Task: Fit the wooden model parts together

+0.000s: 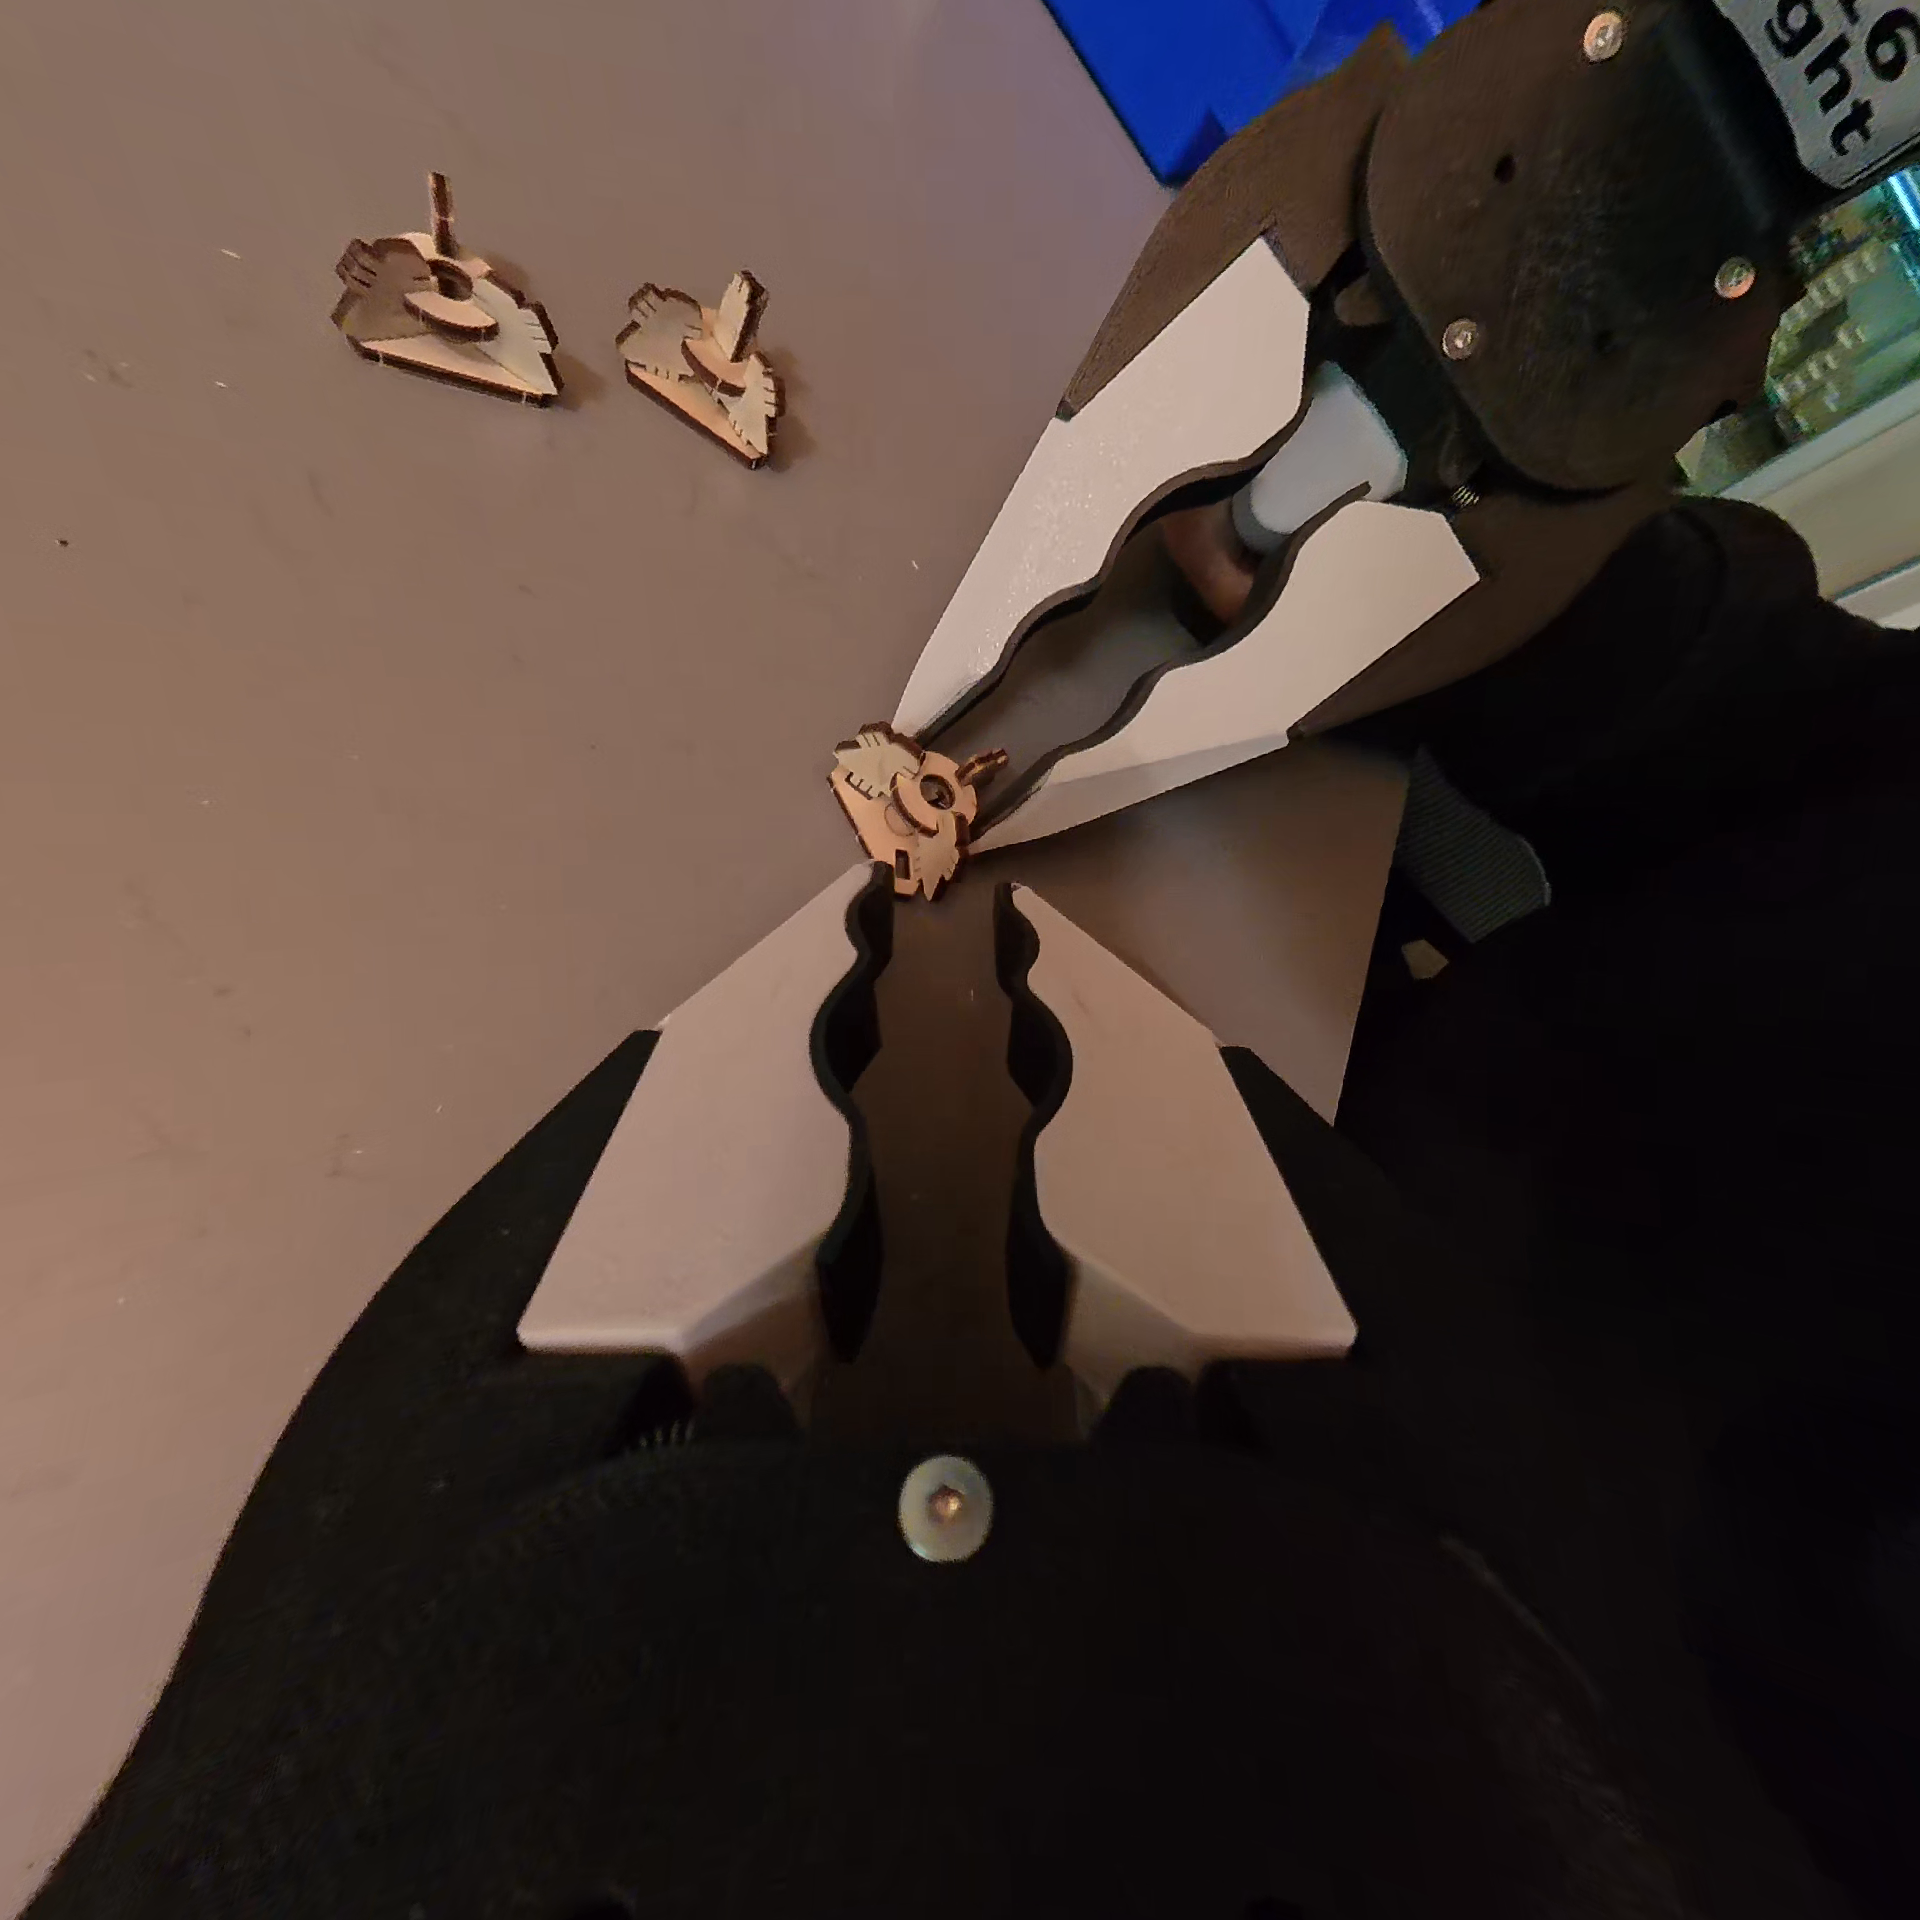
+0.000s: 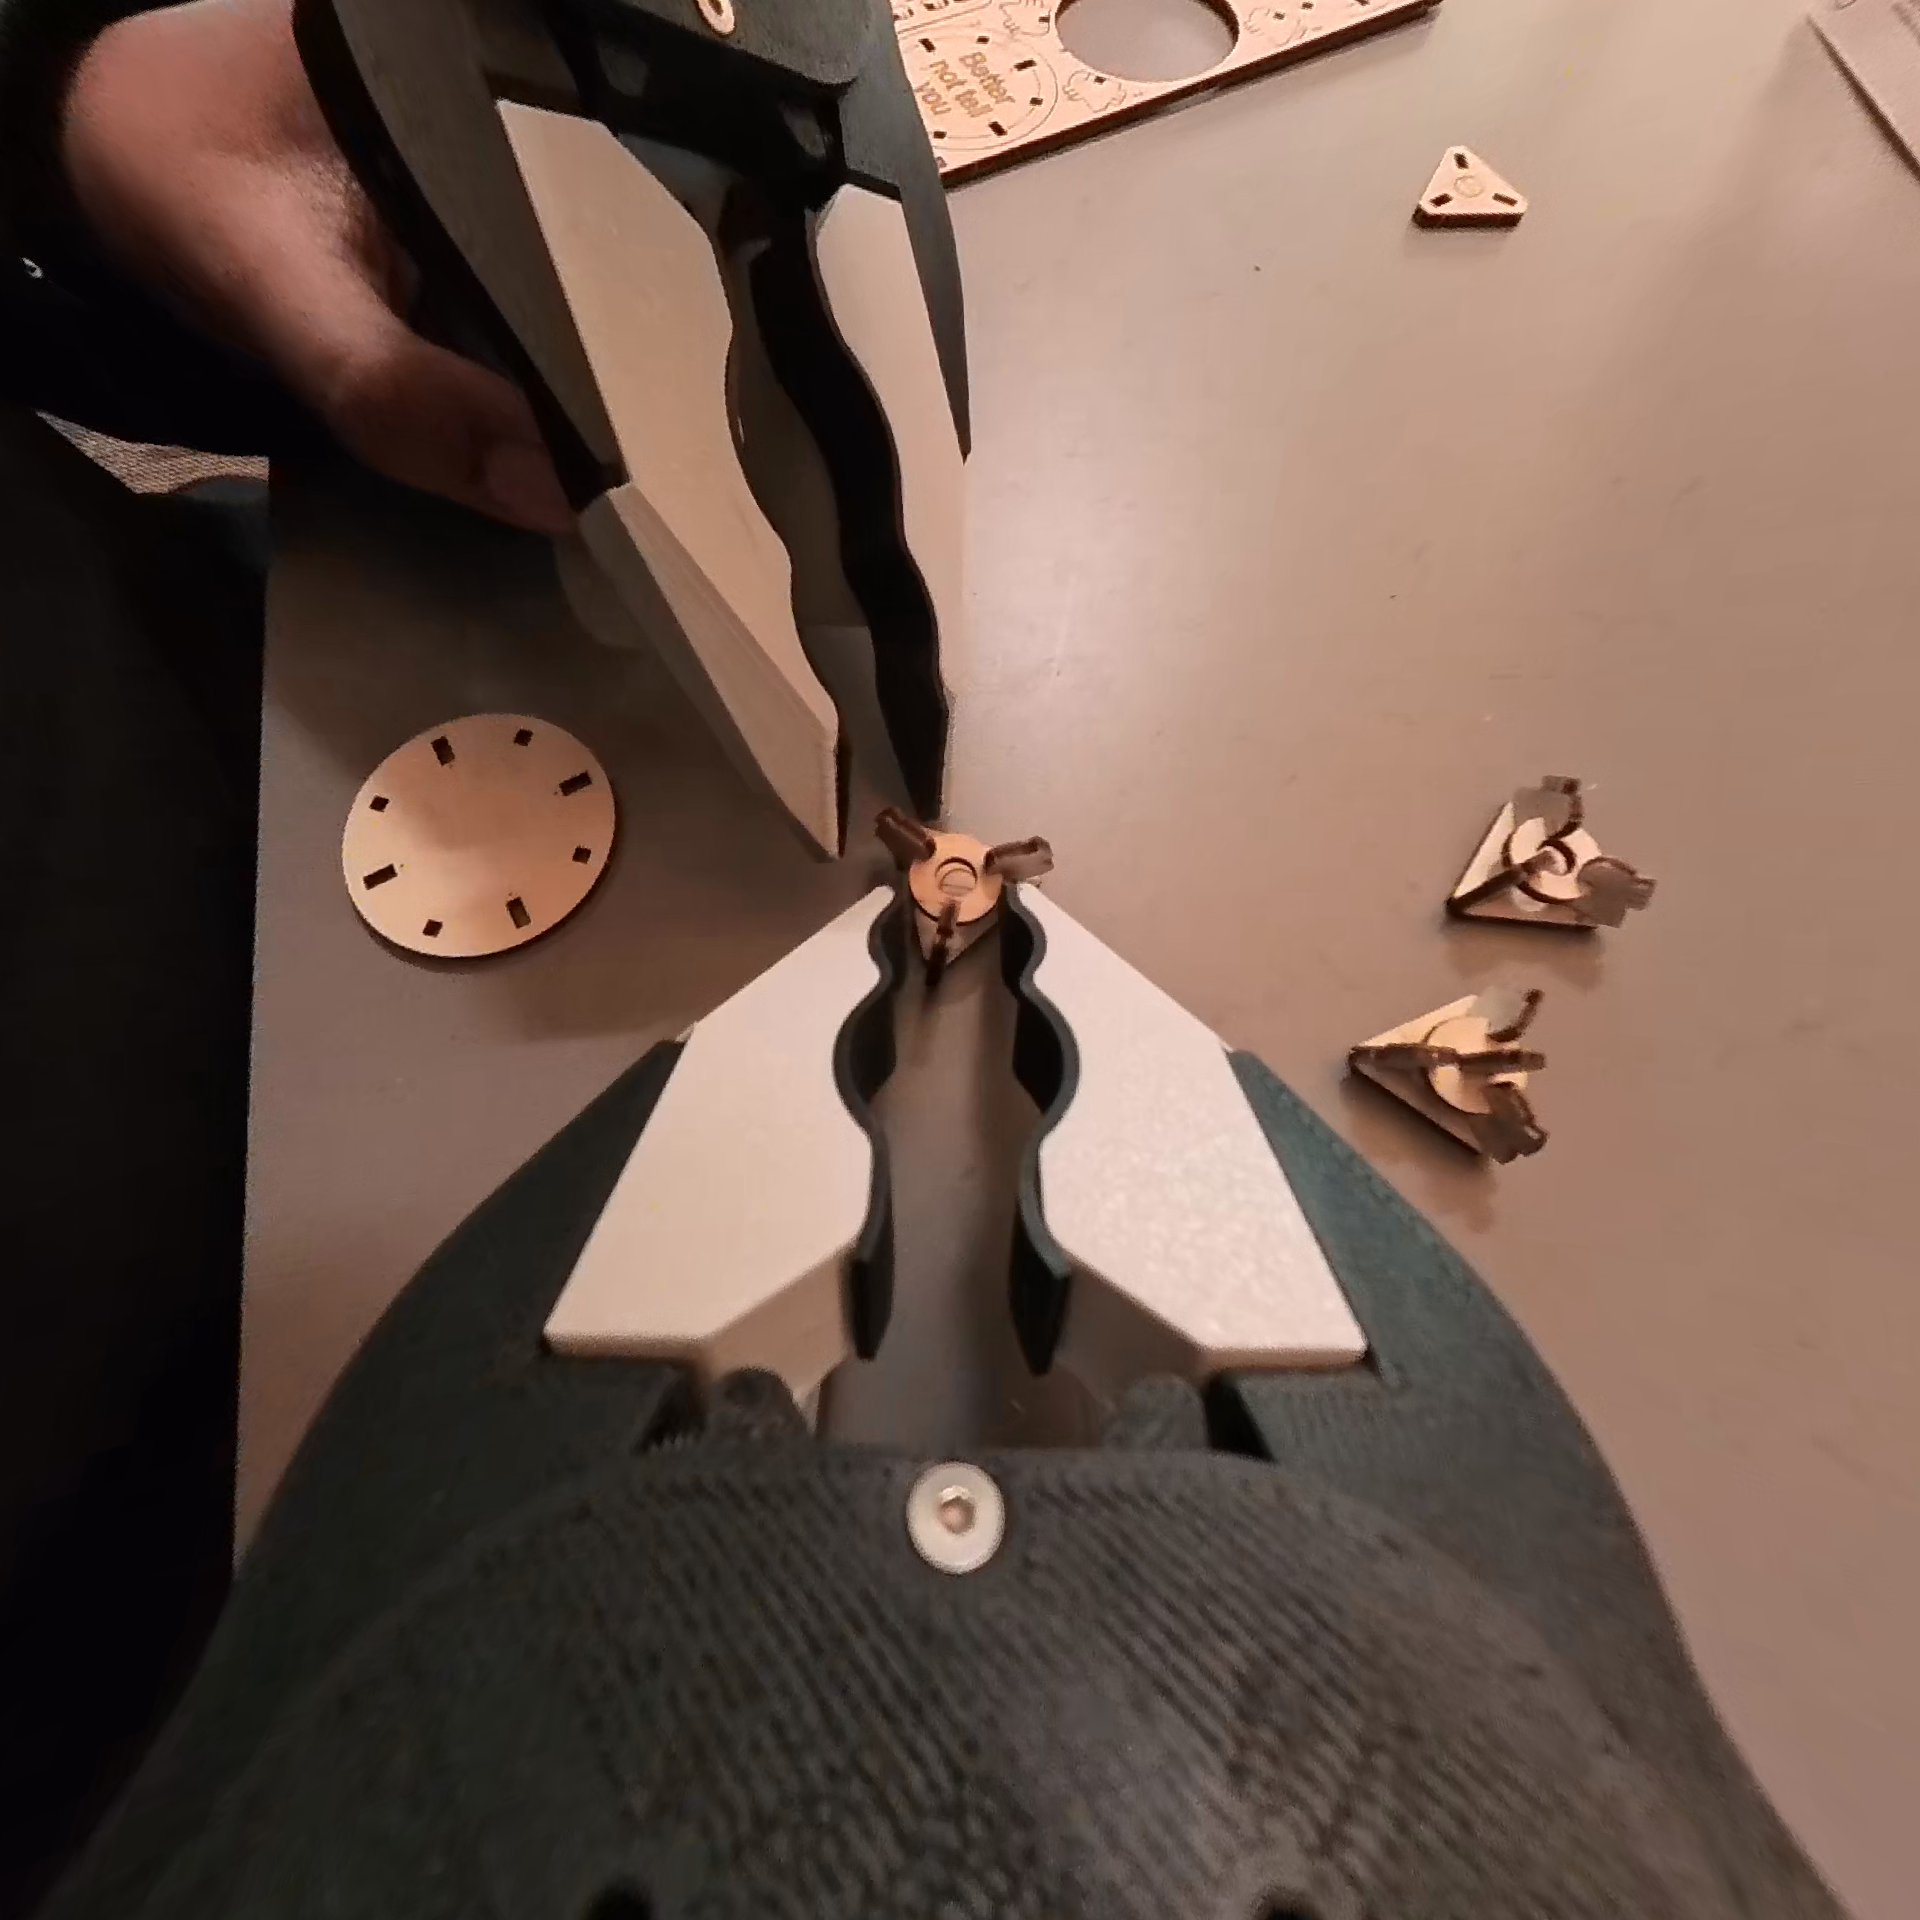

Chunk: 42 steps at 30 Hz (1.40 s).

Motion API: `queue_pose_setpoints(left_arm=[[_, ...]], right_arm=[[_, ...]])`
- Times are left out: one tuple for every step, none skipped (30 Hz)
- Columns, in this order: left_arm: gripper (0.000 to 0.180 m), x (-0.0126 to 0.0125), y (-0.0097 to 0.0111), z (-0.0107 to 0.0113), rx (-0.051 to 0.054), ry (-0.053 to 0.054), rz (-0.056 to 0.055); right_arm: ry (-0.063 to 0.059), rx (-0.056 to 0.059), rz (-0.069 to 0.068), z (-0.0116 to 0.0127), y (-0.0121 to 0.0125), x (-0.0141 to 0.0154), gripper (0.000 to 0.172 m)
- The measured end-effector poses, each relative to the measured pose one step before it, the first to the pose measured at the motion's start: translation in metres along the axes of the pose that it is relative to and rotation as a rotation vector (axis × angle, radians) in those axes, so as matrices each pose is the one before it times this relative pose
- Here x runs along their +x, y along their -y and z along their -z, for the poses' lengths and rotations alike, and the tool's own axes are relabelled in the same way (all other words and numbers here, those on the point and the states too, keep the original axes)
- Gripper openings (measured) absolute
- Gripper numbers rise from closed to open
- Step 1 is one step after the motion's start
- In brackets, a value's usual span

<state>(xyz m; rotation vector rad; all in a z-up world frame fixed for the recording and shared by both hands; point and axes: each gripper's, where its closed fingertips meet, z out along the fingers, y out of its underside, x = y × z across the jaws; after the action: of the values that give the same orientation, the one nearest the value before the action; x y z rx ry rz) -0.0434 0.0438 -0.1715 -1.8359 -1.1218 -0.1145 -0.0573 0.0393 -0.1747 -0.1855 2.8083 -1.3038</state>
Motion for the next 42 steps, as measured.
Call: queue_pose_setpoints(left_arm=[[0.017, -0.00003, 0.00007, 0.00004, 0.0001, -0.0002, 0.0008], [0.017, -0.00012, 0.00007, 0.00002, 0.0001, -0.0006, 0.0013], [0.017, -0.00011, 0.0, -0.00004, 0.0001, -0.0008, 0.0018], [0.017, 0.00003, 0.00002, 0.00011, 0.0004, -0.0015, 0.0018], [0.017, 0.00001, 0.0, -0.00003, -0.0004, -0.0021, 0.0018], [0.016, 0.00001, -0.00018, -0.00009, -0.0014, -0.0009, 0.0014], [0.016, -0.00009, 0.00005, -0.00011, -0.0003, -0.0002, 0.0007], [0.015, -0.00007, -0.00003, 0.00009, -0.0002, 0.0002, 0.0005], [0.015, -0.00013, 0.00001, -0.00009, 0.0, 0.0004, 0.0004], [0.015, -0.00007, 0.0, 0.00007, 0.0001, 0.0003, 0.0005], [0.015, -0.00011, 0.00001, 0.00007, 0.0001, 0.0005, 0.0003], [0.015, -0.00012, 0.00003, -0.00001, 0.0002, 0.0008, 0.0], [0.015, -0.00012, 0.00012, 0.0001, 0.001, 0.0011, -0.0002], [0.015, -0.00036, 0.00024, 0.00017, 0.0021, 0.0022, 0.0004], [0.015, -0.0001, 0.00016, 0.00015, 0.0014, 0.001, 0.0008], [0.015, -0.00014, 0.00008, 0.00017, 0.0009, 0.0001, 0.0009], [0.015, -0.00012, 0.0002, 0.00004, 0.0011, 0.0001, 0.001], [0.015, -0.00015, 0.0, 0.00005, 0.0006, 0.0004, 0.0012], [0.015, -0.00015, -0.00001, -0.00001, -0.0001, 0.0004, 0.0011], [0.015, -0.00018, 0.00004, 0.00003, 0.0004, 0.0001, 0.0009], [0.015, -0.00007, 0.00008, 0.00003, 0.0001, 0.0, 0.0008], [0.015, 0.00006, 0.0, 0.0, 0.0, -0.0002, 0.0004], [0.015, 0.00007, -0.00008, -0.00013, -0.0007, -0.0018, 0.0006], [0.015, 0.00019, -0.00015, -0.0001, -0.0017, -0.0027, 0.0011], [0.013, 0.00018, -0.0003, -0.00018, -0.0024, -0.0025, 0.0014], [0.013, -0.00007, -0.00005, 0.00001, -0.0003, -0.0002, 0.001], [0.013, -0.00011, 0.00001, -0.00009, 0.0, 0.0002, 0.0003], [0.013, -0.00003, 0.0, 0.0, 0.0, 0.0002, 0.0001], [0.013, 0.0, 0.0, 0.0, 0.0, 0.0, 0.0001], [0.014, -0.00004, 0.00001, 0.00006, 0.0002, -0.0001, 0.0002], [0.013, -0.00002, 0.0001, 0.00011, 0.0009, 0.0005, 0.0001], [0.013, -0.00015, 0.00008, 0.00003, 0.0012, 0.001, 0.0001], [0.014, -0.00016, 0.00018, 0.00014, 0.001, 0.0007, 0.0002], [0.014, -0.0001, 0.00017, 0.00014, 0.0014, 0.0008, 0.0006], [0.014, -0.00014, 0.00021, 0.00019, 0.0018, 0.0007, 0.0007], [0.014, -0.00023, 0.00023, 0.0001, 0.0018, 0.0006, 0.0007], [0.014, -0.00017, 0.00022, 0.00019, 0.0018, 0.0008, 0.0005], [0.015, -0.0002, 0.00017, 0.00021, 0.0015, 0.0011, 0.0005], [0.015, -0.00028, 0.00018, 0.00014, 0.0015, 0.0022, 0.0007], [0.016, -0.0004, 0.00013, 0.00008, 0.0011, 0.0024, 0.0009], [0.016, -0.00011, 0.00005, 0.00005, 0.0004, 0.0007, 0.0007], [0.016, -0.00002, -0.00001, 0.00007, 0.0, -0.0001, 0.0004]], right_arm=[[-0.0014, -0.0014, 0.0005, 0.00002, -0.00013, 0.00025, 0.015], [-0.0012, -0.0013, 0.001, 0.00007, -0.00003, 0.00015, 0.015], [-0.002, -0.0013, 0.0012, -0.00001, 0.00004, 0.00019, 0.015], [-0.0032, -0.0012, 0.0021, -0.00018, 0.00007, 0.00023, 0.015], [-0.0033, -0.001, 0.0033, -0.00019, 0.0001, 0.00023, 0.015], [-0.0031, -0.001, 0.0036, -0.00022, 0.00026, 0.00004, 0.015], [-0.0034, -0.0014, 0.0038, -0.00033, 0.0002, 0.00011, 0.015], [-0.0037, -0.0014, 0.0048, -0.00028, 0.00032, -0.00008, 0.015], [-0.0029, -0.001, 0.0051, -0.00029, 0.00023, -0.00019, 0.015], [-0.0022, -0.0014, 0.0038, -0.00032, 0.0001, -0.00028, 0.015], [-0.0027, -0.0007, 0.0032, -0.00022, 0.00019, -0.00016, 0.015], [-0.003, 0.0001, 0.0032, -0.00005, 0.00023, 0.00006, 0.015], [-0.0034, -0.0005, 0.0031, -0.00001, 0.00028, 0.00013, 0.015], [-0.0043, 0.0001, 0.0032, 0.0001, 0.00023, 0.00034, 0.015], [-0.0049, 0.0014, 0.003, 0.00028, 0.00058, 0.00043, 0.015], [-0.0038, 0.0018, 0.002, 0.00033, 0.00069, 0.00041, 0.015], [-0.0017, 0.0008, -0.0004, 0.00013, 0.00047, 0.00025, 0.015], [0.0002, -0.0021, -0.0025, -0.00001, -0.00006, 0.00014, 0.015], [0.0005, -0.0047, -0.0024, -0.00023, -0.00059, 0.0, 0.015], [-0.0026, -0.0059, -0.0015, -0.00022, -0.00081, 0.00038, 0.015], [-0.0047, -0.0059, -0.0019, -0.00027, -0.00103, 0.00062, 0.015], [-0.0027, -0.0034, -0.0043, -0.00011, -0.00045, 0.00028, 0.015], [0.0007, -0.0005, -0.0064, 0.0001, 0.00013, -0.00032, 0.015], [-0.0007, -0.0013, -0.0061, 0.00008, 0.00007, -0.0001, 0.015], [-0.0038, -0.0021, -0.0054, -0.00006, -0.00025, 0.00027, 0.015], [-0.0039, -0.0008, -0.0062, -0.00008, -0.00015, 0.00031, 0.015], [-0.0047, 0.0005, -0.0073, 0.00011, 0.00004, 0.00045, 0.015], [-0.0054, -0.0008, -0.0072, 0.00006, -0.00015, 0.00066, 0.015], [-0.003, 0.0001, -0.007, 0.00007, -0.00007, 0.00022, 0.015], [-0.0012, 0.0012, -0.0063, -0.00001, 0.00009, -0.00007, 0.015], [-0.0023, 0.0, -0.0049, 0.0, -0.00001, -0.00002, 0.015], [-0.003, -0.0009, -0.0037, 0.00006, -0.00011, 0.00006, 0.015], [-0.0018, 0.0, -0.0026, 0.00007, 0.00008, -0.00013, 0.015], [-0.0019, 0.0004, -0.0023, 0.00018, 0.00016, -0.00019, 0.015], [-0.0037, -0.0005, -0.0027, 0.00003, 0.00008, 0.00014, 0.015], [-0.0041, -0.0006, -0.0022, 0.00003, 0.0002, 0.00023, 0.015], [-0.0024, 0.0008, -0.0015, 0.00015, 0.00036, -0.00005, 0.015], [-0.002, 0.0016, -0.0018, 0.00001, 0.00067, -0.00012, 0.015], [-0.0027, 0.0009, -0.0024, 0.00012, 0.00065, 0.00005, 0.015], [-0.0018, 0.0003, -0.0014, 0.00003, 0.00055, -0.00013, 0.015], [-0.0018, -0.0006, -0.0004, 0.00016, 0.00052, -0.00035, 0.015], [-0.0036, -0.0027, -0.0005, -0.00004, 0.00028, -0.0002, 0.015]])
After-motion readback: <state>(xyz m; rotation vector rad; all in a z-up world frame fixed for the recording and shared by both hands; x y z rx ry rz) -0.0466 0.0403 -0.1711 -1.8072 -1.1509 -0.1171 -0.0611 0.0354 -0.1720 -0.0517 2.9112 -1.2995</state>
